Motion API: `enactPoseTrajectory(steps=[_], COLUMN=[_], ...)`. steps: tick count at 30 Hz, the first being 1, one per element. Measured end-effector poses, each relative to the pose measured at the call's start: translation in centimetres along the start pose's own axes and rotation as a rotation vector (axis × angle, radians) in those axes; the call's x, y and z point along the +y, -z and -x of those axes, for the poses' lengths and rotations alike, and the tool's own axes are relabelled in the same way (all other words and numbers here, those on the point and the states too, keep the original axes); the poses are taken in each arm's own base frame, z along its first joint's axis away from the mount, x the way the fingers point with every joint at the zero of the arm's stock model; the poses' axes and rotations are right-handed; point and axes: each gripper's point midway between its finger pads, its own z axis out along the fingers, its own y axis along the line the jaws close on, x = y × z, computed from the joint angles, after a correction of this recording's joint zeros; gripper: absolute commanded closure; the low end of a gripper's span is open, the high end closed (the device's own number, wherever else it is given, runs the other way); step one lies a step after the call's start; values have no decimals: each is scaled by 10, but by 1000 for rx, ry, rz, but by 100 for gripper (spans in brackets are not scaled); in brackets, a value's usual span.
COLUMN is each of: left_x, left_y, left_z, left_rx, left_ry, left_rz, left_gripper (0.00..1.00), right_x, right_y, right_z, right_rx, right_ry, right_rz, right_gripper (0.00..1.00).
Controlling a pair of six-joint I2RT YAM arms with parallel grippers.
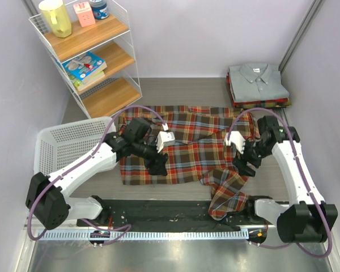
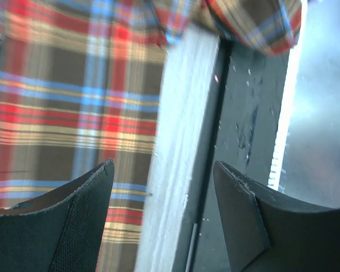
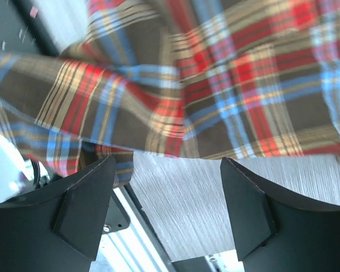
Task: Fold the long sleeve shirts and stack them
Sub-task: Fold the shirt
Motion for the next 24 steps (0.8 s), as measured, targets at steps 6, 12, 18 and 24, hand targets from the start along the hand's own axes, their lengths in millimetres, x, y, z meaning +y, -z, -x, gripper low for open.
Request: enactPoseTrajectory(steps=[6,12,18,24], left_x=[5,13,29,70], left_y=[-17,-13,3,25], left_z=[-51,-75,-80,-86], left_rx=[100,131,116,117], left_ry=[71,82,106,265], left_rz=[10,97,208,300], left_gripper=[30,30,29,30], right_x=[35,64,82,96], right_y=[-19,-42,-56,-61], right_z=[-9,-17,-19,-18], right_rx=[35,111,172,240], right_ry=[258,408,494,585], right_rz=[86,236,361,405], right_gripper=[20,20,26,23])
